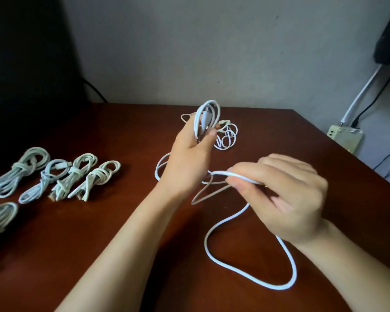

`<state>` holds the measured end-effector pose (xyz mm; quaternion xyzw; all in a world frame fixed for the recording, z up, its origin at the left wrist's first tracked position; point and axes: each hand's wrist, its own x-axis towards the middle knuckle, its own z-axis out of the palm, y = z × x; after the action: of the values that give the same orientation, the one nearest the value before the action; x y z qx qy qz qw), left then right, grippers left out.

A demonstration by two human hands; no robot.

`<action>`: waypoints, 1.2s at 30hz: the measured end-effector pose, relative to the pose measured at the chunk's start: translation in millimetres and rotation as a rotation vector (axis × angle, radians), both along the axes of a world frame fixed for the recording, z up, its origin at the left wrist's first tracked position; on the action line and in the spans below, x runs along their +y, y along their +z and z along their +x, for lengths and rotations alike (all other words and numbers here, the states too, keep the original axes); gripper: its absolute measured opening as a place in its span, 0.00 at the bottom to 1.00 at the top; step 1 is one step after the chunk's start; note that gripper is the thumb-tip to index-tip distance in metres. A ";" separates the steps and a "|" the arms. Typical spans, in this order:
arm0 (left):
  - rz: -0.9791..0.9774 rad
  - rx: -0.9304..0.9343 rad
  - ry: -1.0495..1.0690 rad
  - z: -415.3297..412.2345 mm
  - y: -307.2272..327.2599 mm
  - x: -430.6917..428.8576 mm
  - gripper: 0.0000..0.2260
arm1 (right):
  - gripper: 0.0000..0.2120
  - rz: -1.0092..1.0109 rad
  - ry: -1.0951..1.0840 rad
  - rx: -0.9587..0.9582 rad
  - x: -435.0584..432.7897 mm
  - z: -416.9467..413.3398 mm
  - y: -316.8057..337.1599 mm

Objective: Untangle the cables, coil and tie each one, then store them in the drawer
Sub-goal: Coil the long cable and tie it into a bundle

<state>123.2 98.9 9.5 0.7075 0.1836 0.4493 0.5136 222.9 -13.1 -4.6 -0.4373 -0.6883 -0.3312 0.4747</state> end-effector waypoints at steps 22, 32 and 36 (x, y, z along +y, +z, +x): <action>-0.080 0.350 -0.732 -14.8 10.9 -16.8 0.18 | 0.06 -0.094 -0.134 0.448 7.9 14.2 3.8; -0.415 0.333 -0.777 -9.7 3.6 -18.2 0.23 | 0.08 -0.207 -0.143 0.518 10.9 21.2 2.5; -0.457 0.307 -0.736 -7.6 4.1 -18.0 0.15 | 0.05 -0.278 -0.073 0.640 11.4 21.0 5.3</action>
<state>115.6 80.9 13.6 0.6527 0.0883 0.0748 0.7487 244.0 -1.7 0.7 -0.6035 -0.5271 -0.0973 0.5903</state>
